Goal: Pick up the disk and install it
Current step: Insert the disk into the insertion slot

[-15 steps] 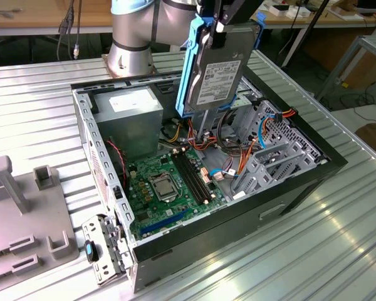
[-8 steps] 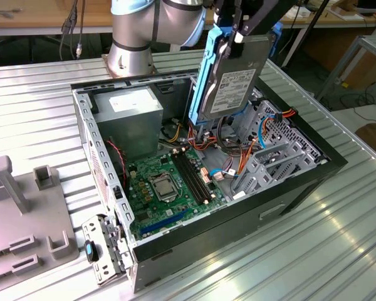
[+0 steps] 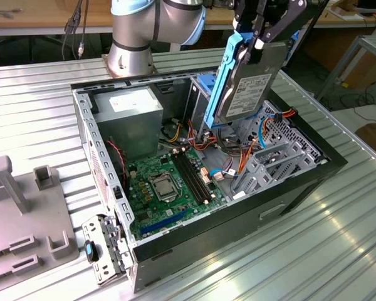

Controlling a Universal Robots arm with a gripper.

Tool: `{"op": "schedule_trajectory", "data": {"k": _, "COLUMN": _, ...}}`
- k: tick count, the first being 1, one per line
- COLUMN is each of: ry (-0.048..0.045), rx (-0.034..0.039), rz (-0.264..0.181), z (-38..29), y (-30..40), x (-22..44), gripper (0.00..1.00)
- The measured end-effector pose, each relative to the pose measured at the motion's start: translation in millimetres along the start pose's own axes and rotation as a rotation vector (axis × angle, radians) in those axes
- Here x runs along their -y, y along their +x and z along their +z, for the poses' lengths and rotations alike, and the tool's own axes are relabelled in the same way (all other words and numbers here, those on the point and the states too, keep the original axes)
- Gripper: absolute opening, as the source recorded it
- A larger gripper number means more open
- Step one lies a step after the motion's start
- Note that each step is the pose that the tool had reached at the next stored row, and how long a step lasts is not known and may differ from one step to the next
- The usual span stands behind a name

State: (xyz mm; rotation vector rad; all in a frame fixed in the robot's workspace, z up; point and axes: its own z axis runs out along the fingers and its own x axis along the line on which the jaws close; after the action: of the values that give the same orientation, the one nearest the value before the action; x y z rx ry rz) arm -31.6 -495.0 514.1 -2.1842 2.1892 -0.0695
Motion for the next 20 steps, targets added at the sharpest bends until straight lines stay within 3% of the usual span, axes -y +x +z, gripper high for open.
{"op": "schedule_trajectory", "data": {"k": 3, "ry": 0.0, "rx": -0.0009, "rz": 0.0, "z": 1.1, "y": 11.7, "x": 1.5, "gripper": 0.37}}
{"op": "schedule_trajectory", "data": {"k": 8, "ry": 0.0, "rx": -0.0027, "rz": 0.001, "z": 2.3, "y": 23.0, "x": 2.3, "gripper": 0.37}}
{"op": "schedule_trajectory", "data": {"k": 13, "ry": 0.0, "rx": -0.0028, "rz": 0.001, "z": 3.8, "y": 27.9, "x": 12.7, "gripper": 0.37}}
{"op": "schedule_trajectory", "data": {"k": 17, "ry": 0.0, "rx": -0.003, "rz": 0.001, "z": 5.4, "y": 28.8, "x": 28.9, "gripper": 0.37}}
{"op": "schedule_trajectory", "data": {"k": 20, "ry": 0.0, "rx": -0.0029, "rz": 0.002, "z": 6.5, "y": 32.9, "x": 32.6, "gripper": 0.37}}
